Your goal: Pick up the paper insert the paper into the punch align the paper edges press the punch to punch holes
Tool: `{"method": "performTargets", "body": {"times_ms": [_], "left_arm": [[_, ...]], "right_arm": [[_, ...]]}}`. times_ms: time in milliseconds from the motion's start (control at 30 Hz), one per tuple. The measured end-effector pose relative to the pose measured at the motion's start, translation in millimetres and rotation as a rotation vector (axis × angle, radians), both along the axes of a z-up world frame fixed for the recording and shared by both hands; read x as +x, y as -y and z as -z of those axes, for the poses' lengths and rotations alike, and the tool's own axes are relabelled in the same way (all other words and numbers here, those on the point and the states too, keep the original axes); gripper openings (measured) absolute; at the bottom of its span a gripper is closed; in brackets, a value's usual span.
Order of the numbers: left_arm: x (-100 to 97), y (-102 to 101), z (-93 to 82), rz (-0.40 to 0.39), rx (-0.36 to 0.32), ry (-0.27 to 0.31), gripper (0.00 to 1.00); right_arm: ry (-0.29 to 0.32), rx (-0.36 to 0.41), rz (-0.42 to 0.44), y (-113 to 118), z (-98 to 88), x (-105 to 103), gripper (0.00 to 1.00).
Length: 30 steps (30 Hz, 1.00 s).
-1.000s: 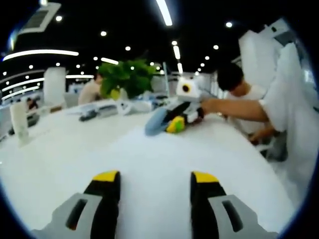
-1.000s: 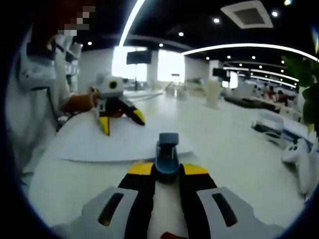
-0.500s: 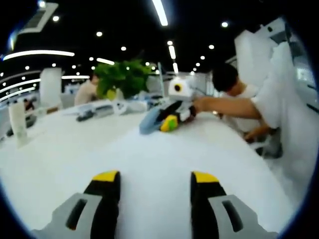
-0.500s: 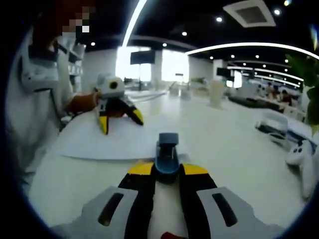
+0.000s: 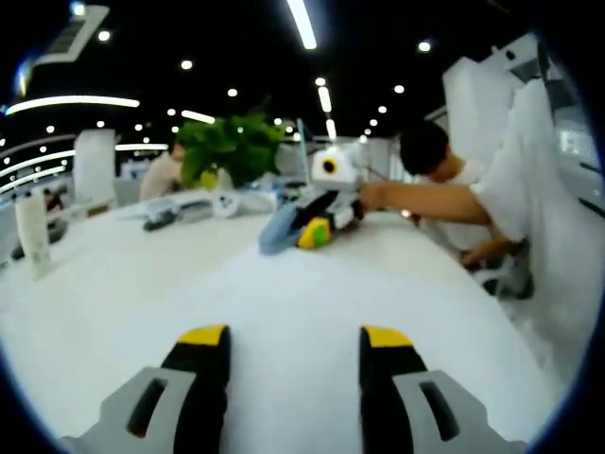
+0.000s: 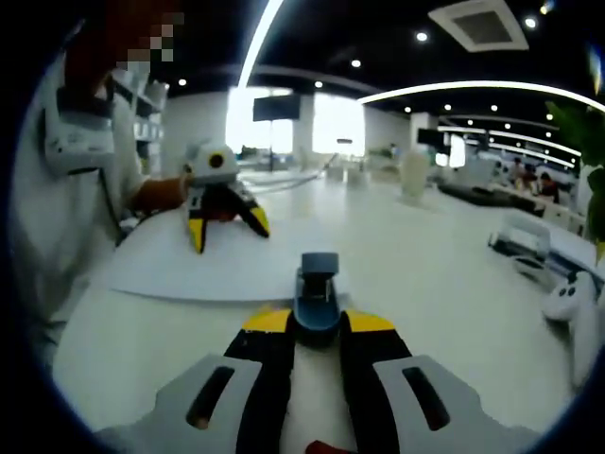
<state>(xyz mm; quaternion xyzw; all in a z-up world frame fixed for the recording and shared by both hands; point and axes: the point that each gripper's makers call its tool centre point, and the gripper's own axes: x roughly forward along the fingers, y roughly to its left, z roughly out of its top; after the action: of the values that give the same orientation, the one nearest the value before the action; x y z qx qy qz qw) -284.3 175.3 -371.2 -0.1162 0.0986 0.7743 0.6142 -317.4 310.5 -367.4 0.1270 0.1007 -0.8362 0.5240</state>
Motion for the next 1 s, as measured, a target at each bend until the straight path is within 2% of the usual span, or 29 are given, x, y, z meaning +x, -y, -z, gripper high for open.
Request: {"method": "performTargets", "body": {"times_ms": [733,833,933,1000], "left_arm": [[3.1,3.8,0.6,-0.003,-0.002,0.001,0.55],[2.4,3.9,0.4,-0.005,-0.001,-0.003,0.57],[6.0,1.4,-2.8,0.009,0.020,0.002,0.64],[5.7,1.4,-2.6,0.006,0.018,-0.004,0.63]], "right_arm": [[-0.007,0.001,-0.027,3.0,0.0,-5.5,0.22],[-0.005,-0.002,-0.024,3.0,0.1,-5.8,0.22],[-0.007,-0.002,-0.026,3.4,0.3,-6.0,0.22],[-0.006,-0.004,-0.026,3.3,0.4,-6.2,0.22]]}}
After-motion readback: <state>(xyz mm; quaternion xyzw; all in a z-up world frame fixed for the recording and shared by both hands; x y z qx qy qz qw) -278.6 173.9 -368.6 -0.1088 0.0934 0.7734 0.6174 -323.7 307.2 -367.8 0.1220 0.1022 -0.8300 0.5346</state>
